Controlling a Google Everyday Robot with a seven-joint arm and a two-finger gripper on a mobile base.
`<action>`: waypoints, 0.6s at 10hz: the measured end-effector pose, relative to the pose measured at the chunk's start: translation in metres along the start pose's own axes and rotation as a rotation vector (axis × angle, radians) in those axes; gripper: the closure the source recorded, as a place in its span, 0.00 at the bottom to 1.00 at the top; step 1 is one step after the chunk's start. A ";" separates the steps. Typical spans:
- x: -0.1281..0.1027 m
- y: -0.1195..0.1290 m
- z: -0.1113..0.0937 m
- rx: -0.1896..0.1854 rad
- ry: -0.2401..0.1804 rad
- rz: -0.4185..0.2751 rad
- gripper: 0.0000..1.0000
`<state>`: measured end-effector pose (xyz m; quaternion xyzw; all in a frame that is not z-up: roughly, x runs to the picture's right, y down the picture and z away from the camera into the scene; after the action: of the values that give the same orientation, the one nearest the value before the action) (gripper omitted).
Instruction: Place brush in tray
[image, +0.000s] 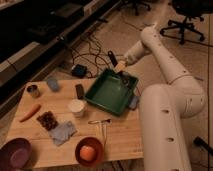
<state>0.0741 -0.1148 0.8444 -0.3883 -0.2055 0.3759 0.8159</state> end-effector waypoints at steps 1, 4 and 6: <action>-0.001 0.000 0.000 -0.003 0.002 -0.002 1.00; 0.002 -0.001 -0.001 -0.001 0.002 0.002 0.79; 0.001 0.000 0.000 -0.002 0.002 0.000 0.61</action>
<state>0.0748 -0.1144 0.8448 -0.3895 -0.2050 0.3751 0.8158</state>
